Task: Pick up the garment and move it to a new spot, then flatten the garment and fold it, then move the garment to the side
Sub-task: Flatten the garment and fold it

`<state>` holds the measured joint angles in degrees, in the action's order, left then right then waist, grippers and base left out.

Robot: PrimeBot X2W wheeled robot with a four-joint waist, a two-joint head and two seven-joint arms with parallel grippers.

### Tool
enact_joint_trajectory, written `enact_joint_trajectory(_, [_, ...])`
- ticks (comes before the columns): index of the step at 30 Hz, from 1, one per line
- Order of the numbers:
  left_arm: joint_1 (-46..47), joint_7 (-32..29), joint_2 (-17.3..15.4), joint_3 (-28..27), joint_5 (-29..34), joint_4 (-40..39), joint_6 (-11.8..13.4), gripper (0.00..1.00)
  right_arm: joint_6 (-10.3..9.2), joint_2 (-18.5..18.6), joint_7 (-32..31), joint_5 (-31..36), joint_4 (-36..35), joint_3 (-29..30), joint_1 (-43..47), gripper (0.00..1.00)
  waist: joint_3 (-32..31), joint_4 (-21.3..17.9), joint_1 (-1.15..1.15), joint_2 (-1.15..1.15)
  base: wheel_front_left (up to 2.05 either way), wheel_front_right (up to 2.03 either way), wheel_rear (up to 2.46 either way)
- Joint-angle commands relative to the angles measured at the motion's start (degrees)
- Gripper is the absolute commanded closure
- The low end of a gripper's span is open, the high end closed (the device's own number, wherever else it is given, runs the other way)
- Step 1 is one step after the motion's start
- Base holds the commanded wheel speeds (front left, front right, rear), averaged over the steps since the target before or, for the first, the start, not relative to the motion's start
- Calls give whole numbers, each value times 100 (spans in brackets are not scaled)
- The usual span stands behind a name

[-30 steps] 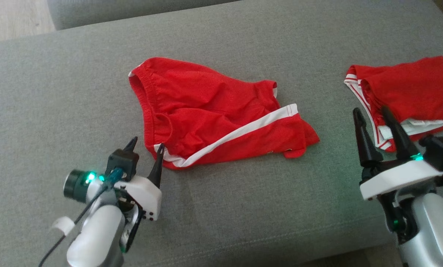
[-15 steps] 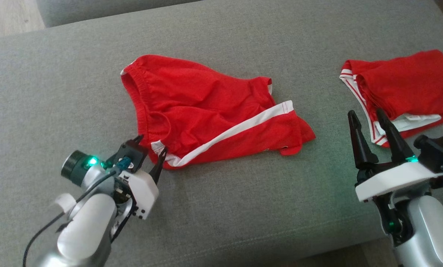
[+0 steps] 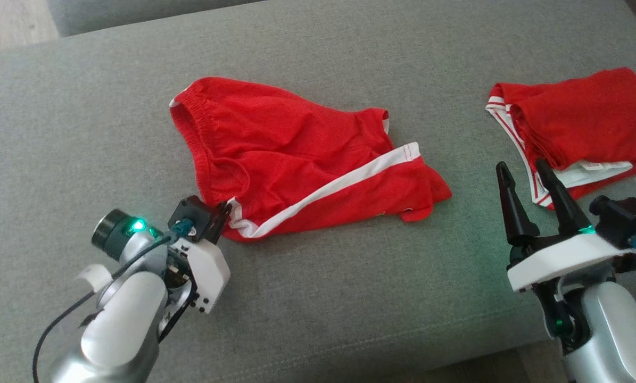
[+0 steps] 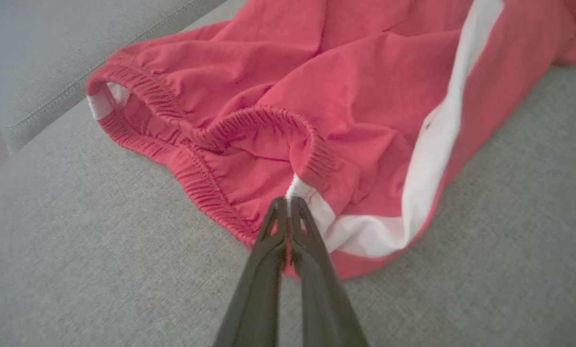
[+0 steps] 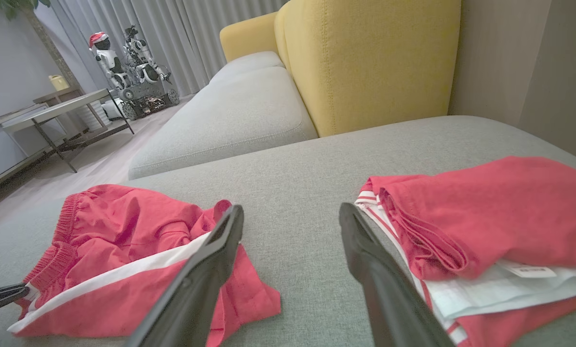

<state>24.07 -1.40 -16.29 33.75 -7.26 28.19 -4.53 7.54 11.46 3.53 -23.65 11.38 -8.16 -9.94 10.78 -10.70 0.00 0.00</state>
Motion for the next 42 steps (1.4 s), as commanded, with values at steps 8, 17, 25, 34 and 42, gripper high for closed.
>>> enact_joint_trajectory(8, [155,326,68,-532,-426,-432,329,100,-5,188,-105,24,-162,-358,-413,0,-144,226,0,0,0,0,0])
enact_joint_trajectory(17, [33,503,270,-759,-684,-851,667,100,-5,452,-1302,-1521,282,-888,-1100,0,-77,523,0,0,0,0,0])
enact_joint_trajectory(25, [154,555,372,-706,-691,-897,742,100,-5,1168,-1657,-1720,992,-1687,-1745,0,115,699,0,0,0,0,0])
enact_joint_trajectory(34, [277,601,445,-608,-695,-807,747,100,-5,1598,-1458,-2167,1370,-2872,-2237,0,242,803,0,0,0,0,0])
enact_joint_trajectory(42, [344,622,467,-554,-708,-764,755,100,-5,1733,-1204,-2445,1668,-3474,-2555,0,305,851,0,0,0,0,0])
